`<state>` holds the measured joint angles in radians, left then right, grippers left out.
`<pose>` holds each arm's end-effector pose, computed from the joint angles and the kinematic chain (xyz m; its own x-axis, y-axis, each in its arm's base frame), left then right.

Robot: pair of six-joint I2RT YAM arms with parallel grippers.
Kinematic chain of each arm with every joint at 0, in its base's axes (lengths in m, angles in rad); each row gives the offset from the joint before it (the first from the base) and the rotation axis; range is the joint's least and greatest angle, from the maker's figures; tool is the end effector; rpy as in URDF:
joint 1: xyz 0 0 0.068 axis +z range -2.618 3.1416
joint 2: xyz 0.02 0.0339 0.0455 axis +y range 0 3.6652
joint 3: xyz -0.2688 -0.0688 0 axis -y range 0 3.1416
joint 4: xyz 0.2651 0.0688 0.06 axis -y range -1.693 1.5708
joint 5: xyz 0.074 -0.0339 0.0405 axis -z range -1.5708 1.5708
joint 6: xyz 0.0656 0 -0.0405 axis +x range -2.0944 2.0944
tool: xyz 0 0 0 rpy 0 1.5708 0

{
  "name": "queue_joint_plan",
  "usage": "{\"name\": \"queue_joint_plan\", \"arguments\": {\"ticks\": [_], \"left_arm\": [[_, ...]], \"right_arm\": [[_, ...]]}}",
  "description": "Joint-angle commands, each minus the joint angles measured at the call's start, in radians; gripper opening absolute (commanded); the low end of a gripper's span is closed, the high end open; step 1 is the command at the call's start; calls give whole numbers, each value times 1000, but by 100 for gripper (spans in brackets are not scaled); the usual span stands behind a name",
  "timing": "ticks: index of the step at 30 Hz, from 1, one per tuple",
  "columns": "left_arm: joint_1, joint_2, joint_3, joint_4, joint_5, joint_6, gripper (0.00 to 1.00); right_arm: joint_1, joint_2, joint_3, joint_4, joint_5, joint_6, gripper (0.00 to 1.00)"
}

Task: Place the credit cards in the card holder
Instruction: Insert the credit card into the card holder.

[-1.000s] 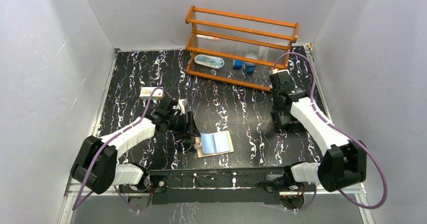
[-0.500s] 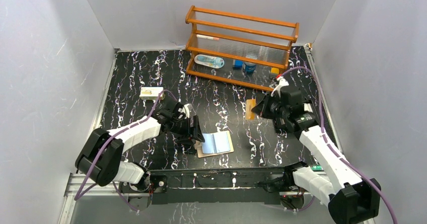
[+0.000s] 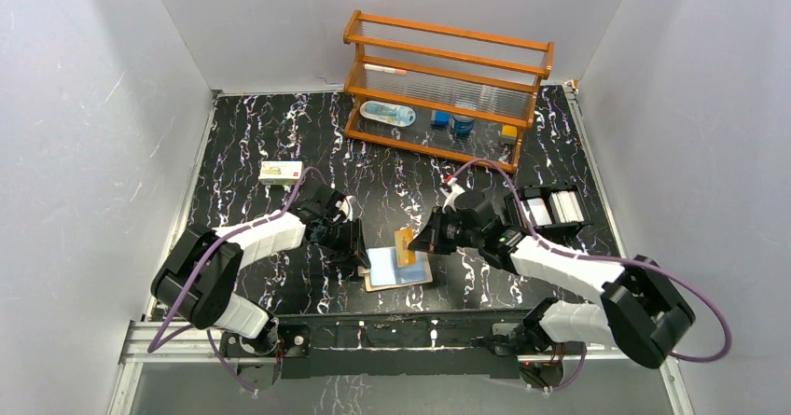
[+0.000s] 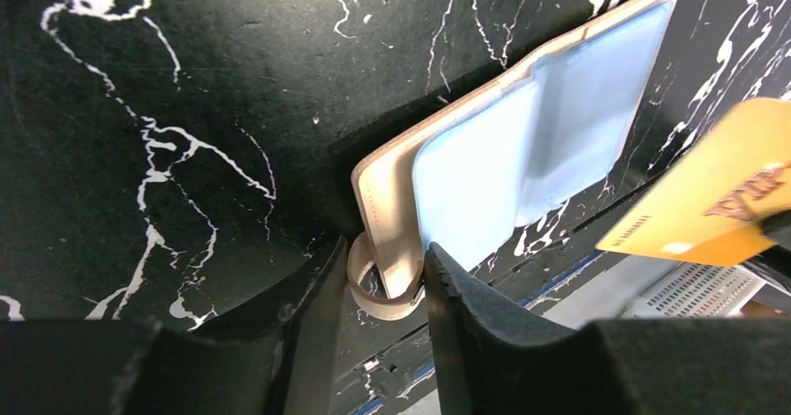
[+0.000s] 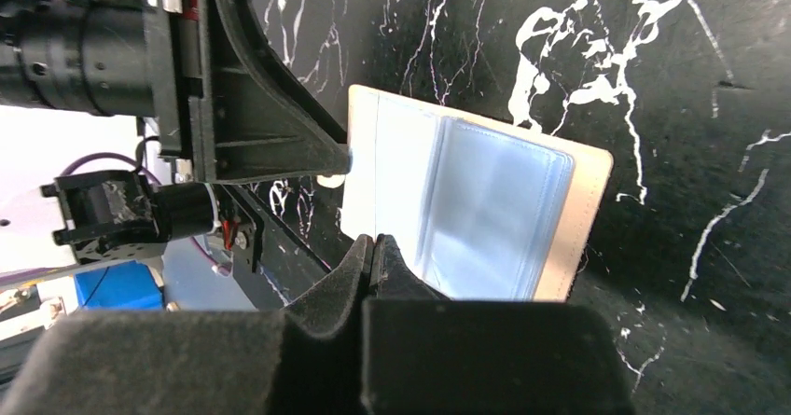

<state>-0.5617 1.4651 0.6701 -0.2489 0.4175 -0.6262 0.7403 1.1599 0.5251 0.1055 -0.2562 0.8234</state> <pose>0.2291 -0.1756 0.1178 -0.9792 -0.0167 -0.2020 0.1056 0.8087 -0.5787 0.1957 0.2014 0.1816 -0.8504 0.1841 -0.4929 -0.2799 0.6350 0.7201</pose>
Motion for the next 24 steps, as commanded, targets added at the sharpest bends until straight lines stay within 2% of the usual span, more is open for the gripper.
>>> {"name": "queue_joint_plan", "arguments": {"ticks": [1,14,20,24], "left_arm": [[-8,27,8,-61,-90,29,32],[-20,53,2,-67,-109,24,16],[-20,46,-4,-66,-109,22,2],[-20,45,-12,-60,-104,21,0]], "right_arm": [[41,78,-4,182,41,39,0],[50,187,-135,416,12,110,0],[51,214,-148,432,28,114,0],[53,226,-165,455,25,118,0]]}}
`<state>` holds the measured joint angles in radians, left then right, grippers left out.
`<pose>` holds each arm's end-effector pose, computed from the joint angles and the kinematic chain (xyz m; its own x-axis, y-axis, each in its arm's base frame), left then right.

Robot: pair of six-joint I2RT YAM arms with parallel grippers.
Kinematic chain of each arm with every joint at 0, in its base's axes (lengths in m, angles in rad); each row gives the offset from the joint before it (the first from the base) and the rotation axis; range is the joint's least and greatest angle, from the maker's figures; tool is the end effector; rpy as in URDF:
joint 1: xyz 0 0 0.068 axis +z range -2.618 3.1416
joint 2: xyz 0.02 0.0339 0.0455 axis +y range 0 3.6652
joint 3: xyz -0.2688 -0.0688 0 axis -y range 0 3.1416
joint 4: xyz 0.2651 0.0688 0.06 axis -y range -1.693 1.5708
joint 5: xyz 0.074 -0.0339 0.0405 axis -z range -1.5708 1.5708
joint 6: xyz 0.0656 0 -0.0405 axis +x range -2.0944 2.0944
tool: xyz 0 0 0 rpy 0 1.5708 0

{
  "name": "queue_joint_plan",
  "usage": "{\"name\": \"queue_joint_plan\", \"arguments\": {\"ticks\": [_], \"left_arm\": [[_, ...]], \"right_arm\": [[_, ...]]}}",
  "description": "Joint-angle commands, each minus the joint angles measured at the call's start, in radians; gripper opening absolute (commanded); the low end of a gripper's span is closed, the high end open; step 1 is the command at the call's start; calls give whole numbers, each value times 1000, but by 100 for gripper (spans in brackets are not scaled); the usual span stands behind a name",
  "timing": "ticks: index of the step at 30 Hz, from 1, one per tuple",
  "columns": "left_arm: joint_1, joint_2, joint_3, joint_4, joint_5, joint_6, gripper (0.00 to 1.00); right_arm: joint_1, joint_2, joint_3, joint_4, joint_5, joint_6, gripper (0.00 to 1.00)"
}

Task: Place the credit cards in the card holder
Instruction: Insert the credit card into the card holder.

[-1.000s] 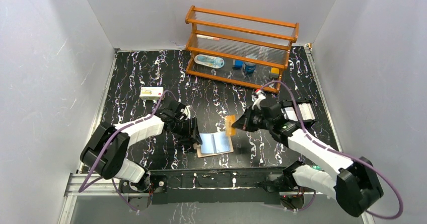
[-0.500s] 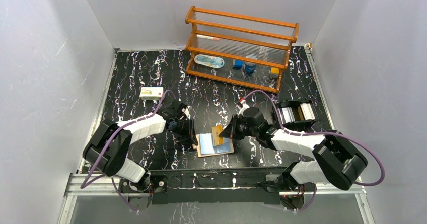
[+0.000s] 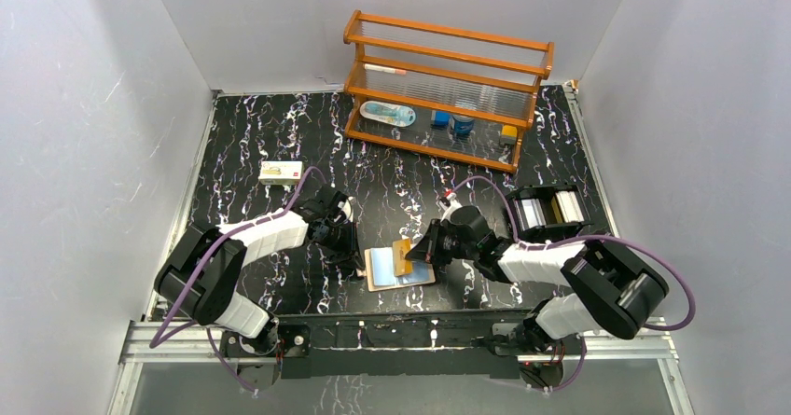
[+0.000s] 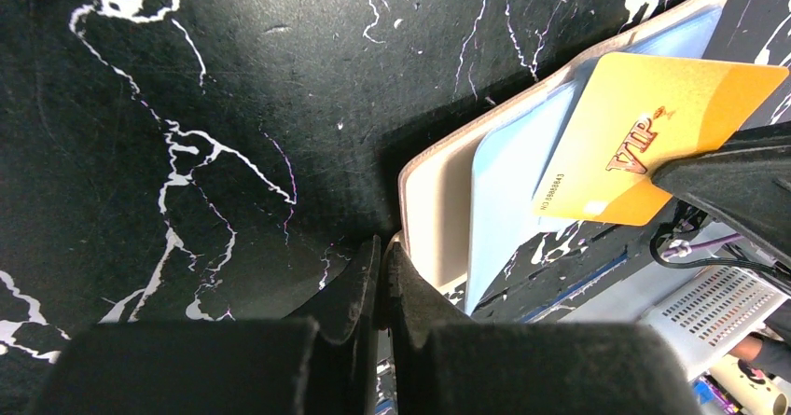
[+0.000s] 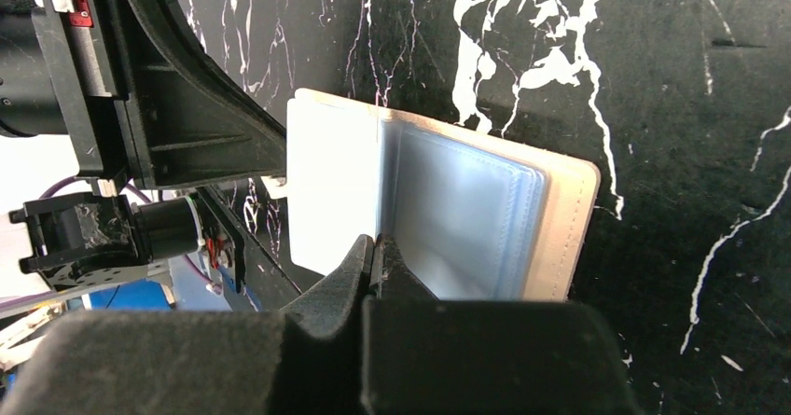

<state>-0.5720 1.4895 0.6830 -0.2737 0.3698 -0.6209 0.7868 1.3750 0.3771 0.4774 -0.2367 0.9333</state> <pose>0.2298 -0.1762 0.1123 -0.9802 -0.0141 -0.1977 0.0955 0.8405 -0.5334 0.1878 0.2101 0.1184 -0.8776 0.2262 -0.4227 -0.2130 0.6058 0.7666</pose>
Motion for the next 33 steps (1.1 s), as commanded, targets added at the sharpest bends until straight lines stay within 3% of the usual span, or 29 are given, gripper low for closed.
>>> {"name": "queue_joint_plan", "arguments": {"ticks": [1,8,14,33], "left_arm": [[-10,20,-27,-33,-58,15,0],[-10,19,-34,-32,-70,9,0],[-10,23,-33,-24,-66,1,0],[-12,28,-46,-10,-72,-13,0]], "right_arm": [[6,10,-19,85,6,9,0],[6,-55,-87,67,71,12,0],[5,-10,-96,129,37,19,0],[16,152,-207,553,-93,188,1]]}}
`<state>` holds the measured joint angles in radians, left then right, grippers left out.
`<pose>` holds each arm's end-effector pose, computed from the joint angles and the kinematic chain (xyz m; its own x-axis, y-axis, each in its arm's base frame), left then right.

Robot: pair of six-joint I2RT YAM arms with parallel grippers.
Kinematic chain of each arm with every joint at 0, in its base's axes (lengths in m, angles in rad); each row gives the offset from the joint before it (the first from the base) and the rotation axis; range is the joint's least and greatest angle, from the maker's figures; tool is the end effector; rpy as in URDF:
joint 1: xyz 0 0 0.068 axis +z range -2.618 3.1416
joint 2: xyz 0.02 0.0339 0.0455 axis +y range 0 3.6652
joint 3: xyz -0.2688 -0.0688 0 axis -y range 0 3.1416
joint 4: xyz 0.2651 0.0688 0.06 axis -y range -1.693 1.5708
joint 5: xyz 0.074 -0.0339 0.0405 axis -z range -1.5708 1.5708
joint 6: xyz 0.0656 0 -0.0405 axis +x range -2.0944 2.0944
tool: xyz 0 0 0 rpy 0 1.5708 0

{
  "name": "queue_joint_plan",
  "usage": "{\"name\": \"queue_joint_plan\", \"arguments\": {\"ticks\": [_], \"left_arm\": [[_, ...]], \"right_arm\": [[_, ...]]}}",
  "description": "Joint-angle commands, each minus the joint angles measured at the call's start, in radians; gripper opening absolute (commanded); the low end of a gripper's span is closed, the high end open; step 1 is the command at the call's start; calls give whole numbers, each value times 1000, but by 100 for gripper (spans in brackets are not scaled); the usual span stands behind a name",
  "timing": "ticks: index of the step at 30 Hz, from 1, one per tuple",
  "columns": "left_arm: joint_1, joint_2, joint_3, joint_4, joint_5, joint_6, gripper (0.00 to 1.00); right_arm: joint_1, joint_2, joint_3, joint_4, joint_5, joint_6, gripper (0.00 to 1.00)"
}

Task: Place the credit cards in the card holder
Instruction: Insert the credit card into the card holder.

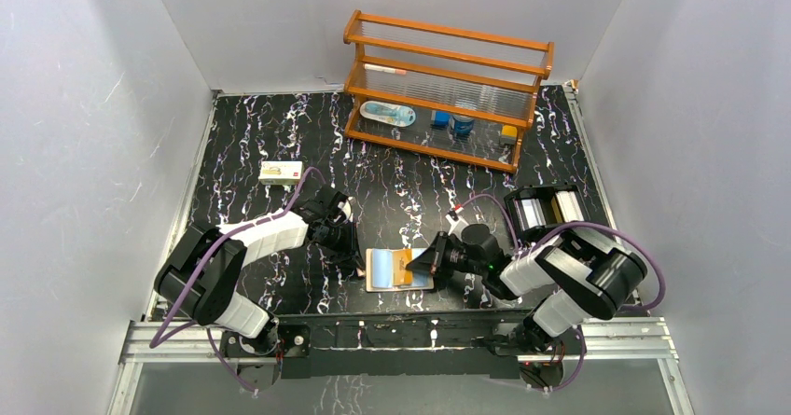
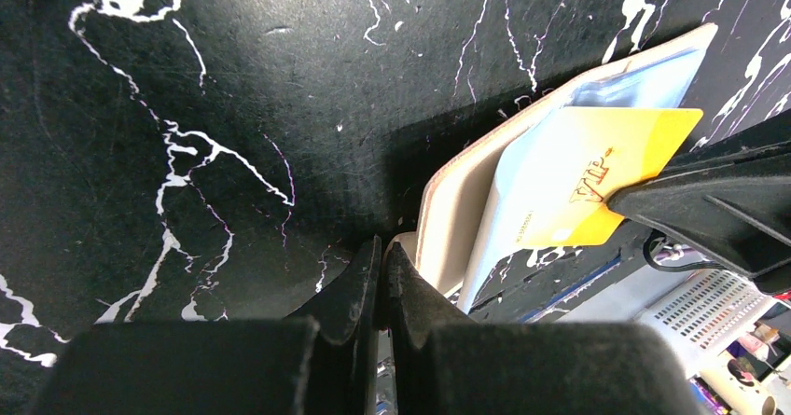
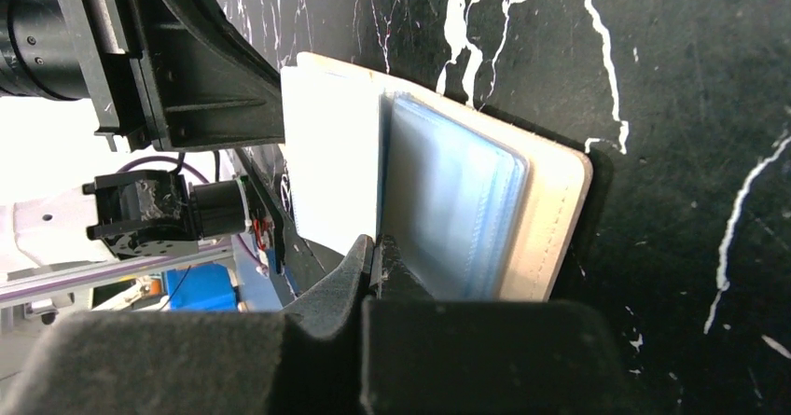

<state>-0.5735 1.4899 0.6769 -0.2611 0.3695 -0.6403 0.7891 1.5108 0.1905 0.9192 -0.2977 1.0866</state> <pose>0.2295 -0.1764 0.1113 -0.9809 -0.0297 -0.1924 0.0805 0.8383 -0.5393 0.1650 0.1935 0.0865 -0.8969 0.2975 -0.3272 -0.1610 0.4695 0.8681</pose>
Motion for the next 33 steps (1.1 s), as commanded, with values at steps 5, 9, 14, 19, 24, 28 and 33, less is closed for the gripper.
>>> {"name": "queue_joint_plan", "arguments": {"ticks": [5,9,14,19,24,28,33], "left_arm": [[-10,28,-42,-23,-73,4,0],[-12,25,-50,-23,-73,2,0],[-12,23,-51,-23,-66,3,0],[-19,15,-56,-24,-64,-3,0],[-27,-2,-70,-23,-62,-15,0],[-29,-5,-73,-23,-65,-18,0],[-29,-3,-74,-23,-65,-18,0]], "right_arm": [[16,70,-22,200,-44,61,2],[17,137,-6,258,-61,84,3],[32,143,30,146,-37,48,18],[65,-6,123,-297,110,-66,35],[85,-90,204,-581,215,-108,46],[112,-132,246,-699,281,-123,48],[128,-153,325,-876,362,-156,49]]}}
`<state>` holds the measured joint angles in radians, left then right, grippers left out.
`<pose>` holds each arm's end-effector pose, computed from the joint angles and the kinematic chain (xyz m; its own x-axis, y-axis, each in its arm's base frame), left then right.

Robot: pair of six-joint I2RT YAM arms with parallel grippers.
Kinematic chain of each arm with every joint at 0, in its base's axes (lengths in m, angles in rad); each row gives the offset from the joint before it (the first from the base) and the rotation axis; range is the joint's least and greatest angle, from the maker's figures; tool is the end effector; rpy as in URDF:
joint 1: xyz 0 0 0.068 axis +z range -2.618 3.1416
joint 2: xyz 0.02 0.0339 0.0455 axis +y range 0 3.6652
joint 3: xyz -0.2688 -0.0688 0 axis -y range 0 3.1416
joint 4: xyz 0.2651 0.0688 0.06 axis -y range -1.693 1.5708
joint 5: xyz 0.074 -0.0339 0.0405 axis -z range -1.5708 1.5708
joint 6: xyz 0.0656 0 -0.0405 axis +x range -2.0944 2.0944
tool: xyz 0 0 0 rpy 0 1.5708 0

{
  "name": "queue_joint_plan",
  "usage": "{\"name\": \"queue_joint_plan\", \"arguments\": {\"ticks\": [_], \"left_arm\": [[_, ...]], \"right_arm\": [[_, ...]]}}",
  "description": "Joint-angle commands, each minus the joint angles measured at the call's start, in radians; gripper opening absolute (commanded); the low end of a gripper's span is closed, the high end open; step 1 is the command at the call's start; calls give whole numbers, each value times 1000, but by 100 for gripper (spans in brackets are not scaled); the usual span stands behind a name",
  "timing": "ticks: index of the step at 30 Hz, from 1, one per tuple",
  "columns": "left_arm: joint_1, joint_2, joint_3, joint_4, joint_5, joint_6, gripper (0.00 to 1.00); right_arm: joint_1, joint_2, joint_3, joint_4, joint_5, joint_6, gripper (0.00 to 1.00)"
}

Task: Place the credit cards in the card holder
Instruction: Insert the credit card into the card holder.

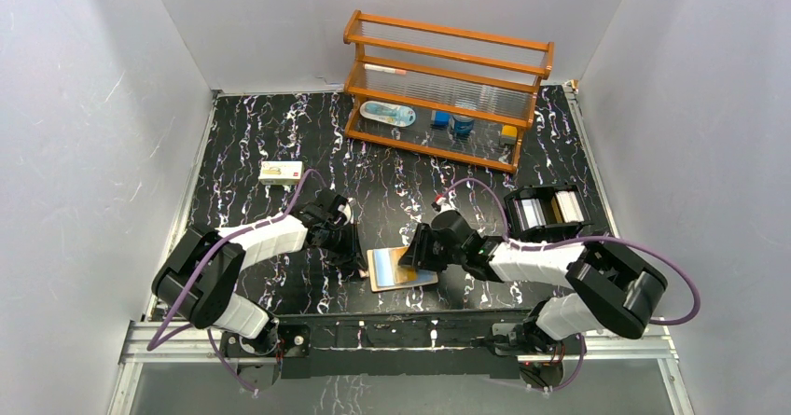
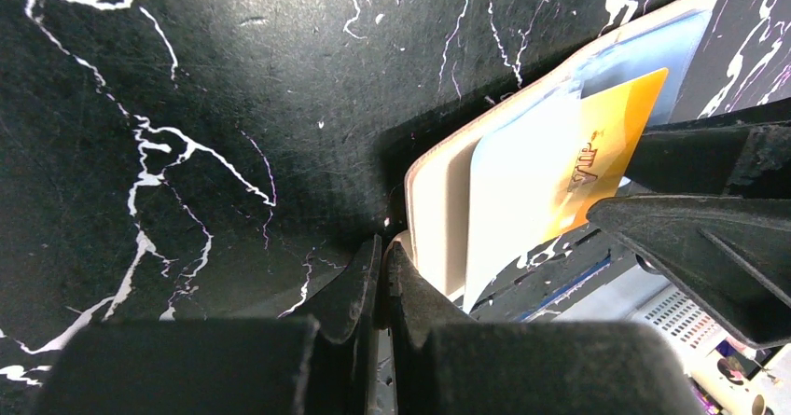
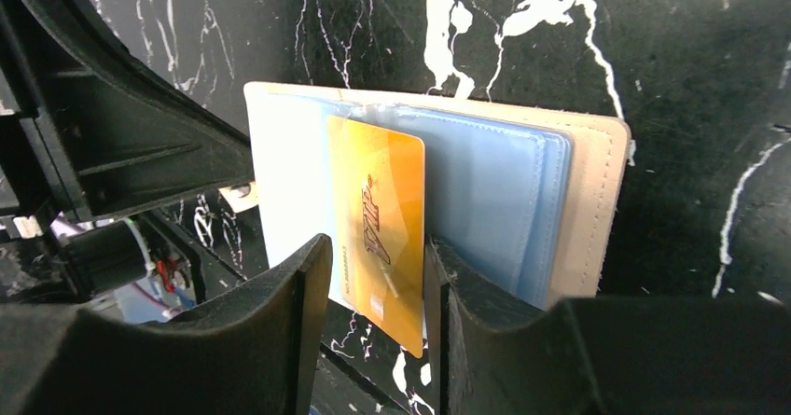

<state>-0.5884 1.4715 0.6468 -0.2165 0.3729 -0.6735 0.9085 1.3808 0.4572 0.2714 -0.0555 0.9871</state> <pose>0.2243 -0.1784 0.1104 -0.9790 -0.0451 -0.1988 0.0759 0.8244 -0.5609 0.1741 0.2292 0.1175 -0.8853 0.2195 -0.4099 -0.1374 0.7186 0.6817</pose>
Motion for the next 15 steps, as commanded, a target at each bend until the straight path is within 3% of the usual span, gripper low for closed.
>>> {"name": "queue_joint_plan", "arguments": {"ticks": [1,7,15], "left_arm": [[-16,14,-44,-67,-69,16,0],[-16,13,-49,-56,-68,11,0],[-22,24,-52,-43,-65,2,0]], "right_arm": [[9,-29,64,-245,128,-62,49],[21,-46,80,-257,133,-79,50],[76,48,136,-199,122,-78,50]]}}
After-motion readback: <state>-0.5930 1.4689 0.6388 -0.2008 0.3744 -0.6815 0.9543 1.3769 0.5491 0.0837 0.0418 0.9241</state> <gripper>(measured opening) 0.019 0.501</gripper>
